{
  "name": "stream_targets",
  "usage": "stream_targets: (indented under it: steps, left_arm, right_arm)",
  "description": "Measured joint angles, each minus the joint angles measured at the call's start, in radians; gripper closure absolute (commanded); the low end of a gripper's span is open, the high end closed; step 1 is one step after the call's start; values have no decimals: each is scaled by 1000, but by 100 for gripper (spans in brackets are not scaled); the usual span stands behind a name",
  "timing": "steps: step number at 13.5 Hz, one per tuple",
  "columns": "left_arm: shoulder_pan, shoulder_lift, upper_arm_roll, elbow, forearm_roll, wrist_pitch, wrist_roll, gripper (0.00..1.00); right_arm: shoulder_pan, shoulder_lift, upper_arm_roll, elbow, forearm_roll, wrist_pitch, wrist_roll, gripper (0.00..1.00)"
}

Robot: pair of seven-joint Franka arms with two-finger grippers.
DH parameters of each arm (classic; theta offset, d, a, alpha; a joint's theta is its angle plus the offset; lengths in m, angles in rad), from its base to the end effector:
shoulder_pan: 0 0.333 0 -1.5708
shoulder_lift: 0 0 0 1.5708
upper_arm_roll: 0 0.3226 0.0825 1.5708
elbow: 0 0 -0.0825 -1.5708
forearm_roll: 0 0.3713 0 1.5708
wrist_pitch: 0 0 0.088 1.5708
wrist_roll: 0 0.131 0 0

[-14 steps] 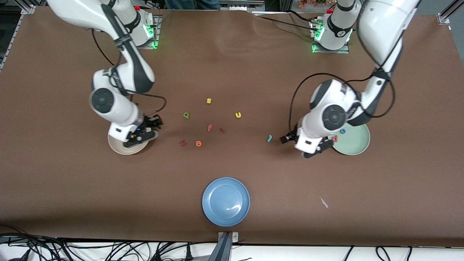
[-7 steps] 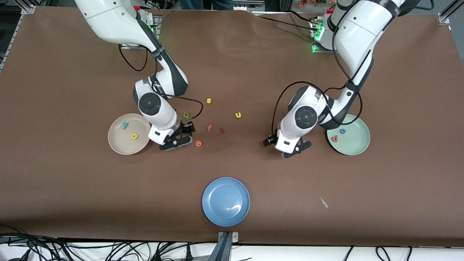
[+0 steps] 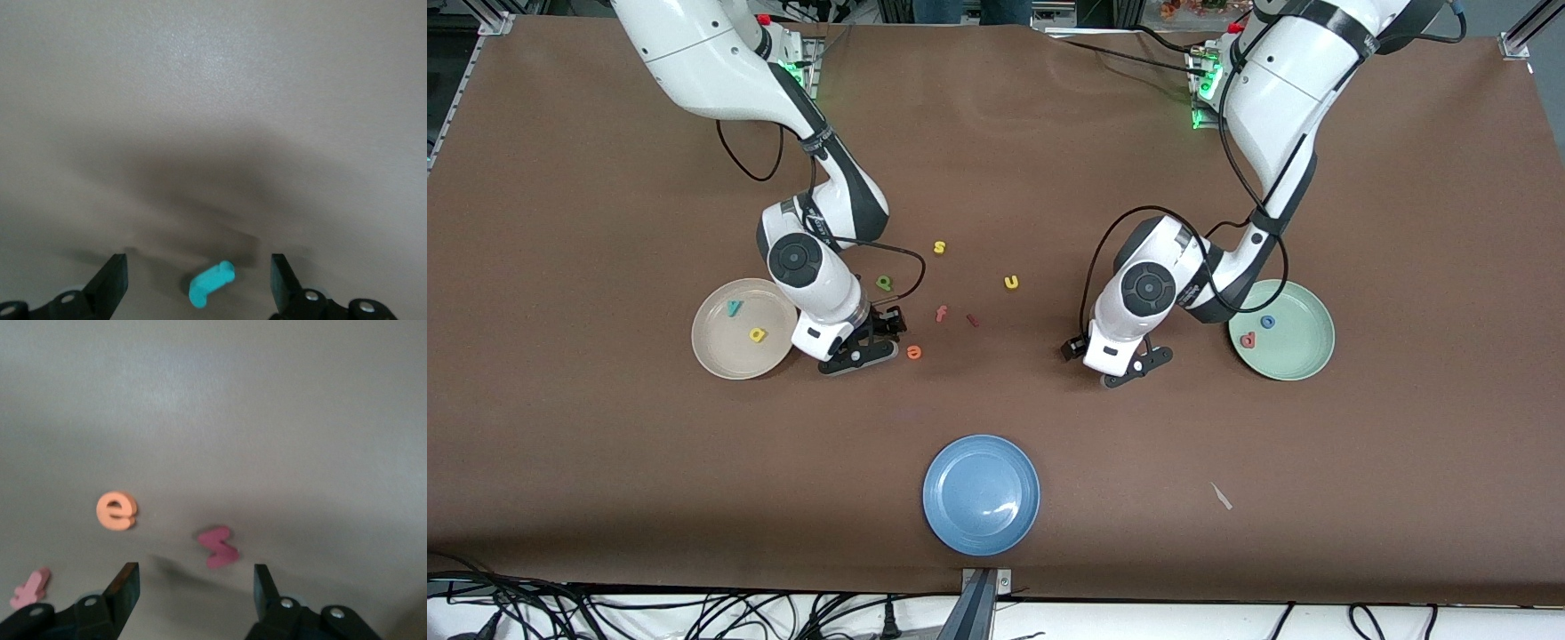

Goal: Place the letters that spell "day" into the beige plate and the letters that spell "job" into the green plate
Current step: 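Grasp the d with the right gripper while the left gripper grasps the l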

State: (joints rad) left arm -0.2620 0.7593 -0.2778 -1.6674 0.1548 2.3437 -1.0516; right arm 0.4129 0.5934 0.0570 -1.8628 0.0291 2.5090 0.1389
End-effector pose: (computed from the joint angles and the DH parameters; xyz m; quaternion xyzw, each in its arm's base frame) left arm 0.5845 -0.3252 0.1615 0.9715 0.2318 -0.0473 0.0118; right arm 0.5737 0.2895 0.1935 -0.9883 -0.1481 -0.0181 0.0316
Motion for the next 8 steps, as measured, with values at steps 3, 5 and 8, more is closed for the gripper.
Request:
stream_targets:
  steps: [3,5,8]
  left_arm:
    - [-3,15,1,3,35,13,-35,21]
    - [-5,16,1,9,37,15,-43,40]
    - [-8,17,0,22,37,14,-54,42]
  right_arm:
    - [0,-97,0,-134,0,-18,24,23]
    - [1,-146,5,-232,0,14,58,23]
    - [11,-166,41,-323,0,99,141,23]
